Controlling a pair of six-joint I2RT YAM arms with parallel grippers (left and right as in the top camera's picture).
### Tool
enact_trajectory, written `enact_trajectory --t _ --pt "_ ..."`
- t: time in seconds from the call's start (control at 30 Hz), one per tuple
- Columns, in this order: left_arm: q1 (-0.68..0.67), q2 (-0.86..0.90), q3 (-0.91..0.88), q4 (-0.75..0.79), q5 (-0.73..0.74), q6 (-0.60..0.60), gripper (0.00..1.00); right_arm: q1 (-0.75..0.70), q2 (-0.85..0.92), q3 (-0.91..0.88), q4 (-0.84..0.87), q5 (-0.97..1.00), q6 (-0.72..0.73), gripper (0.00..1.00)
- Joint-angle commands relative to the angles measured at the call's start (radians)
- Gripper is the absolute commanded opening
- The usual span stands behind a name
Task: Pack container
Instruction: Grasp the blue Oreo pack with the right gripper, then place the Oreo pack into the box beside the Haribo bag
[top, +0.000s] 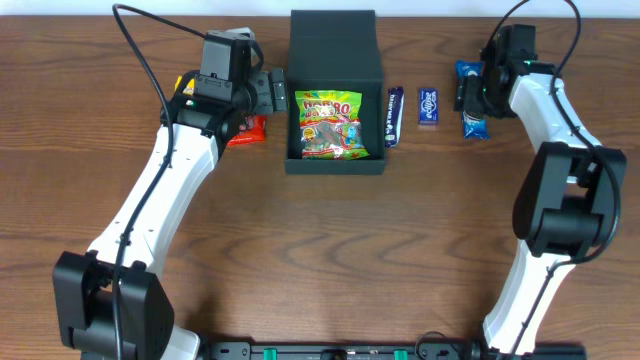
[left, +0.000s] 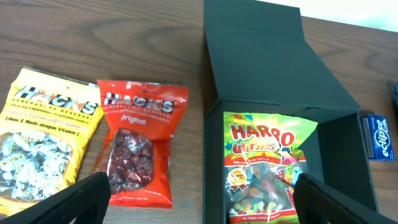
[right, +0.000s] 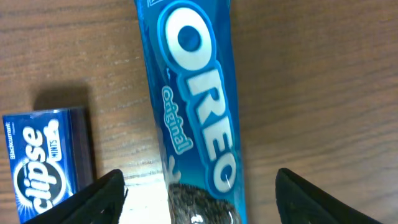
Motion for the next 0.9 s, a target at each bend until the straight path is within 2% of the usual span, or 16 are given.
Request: enact_trajectory --t 0.0,0.23,0.33,0.53,0.63,0.87 --pt "0.002 0.002 0.010 0.001 -0.004 0.014 0.95 0.005 0.023 -0.002 0.017 -0.016 0.003 0.75" --pt "0.002 0.002 0.010 0.000 -0.004 0.014 0.95 0.007 0.076 -0.002 0.027 -0.024 0.004 0.69" --pt "0.002 0.002 0.010 0.001 -0.004 0.014 0.95 0.008 0.076 -0.002 0.028 -0.024 0.004 0.47" --pt "0.002 0.002 0.010 0.001 -0.008 0.015 0.95 0.008 0.060 0.000 0.028 -0.024 0.042 0.37" --pt "0.002 0.002 0.010 0.002 -0.029 0.028 0.95 0.008 -0.014 0.011 0.028 -0.023 0.041 0.25" --pt "0.003 0.002 0.010 0.021 -0.111 0.060 0.95 0.029 -0.220 0.044 0.027 -0.024 0.042 0.24"
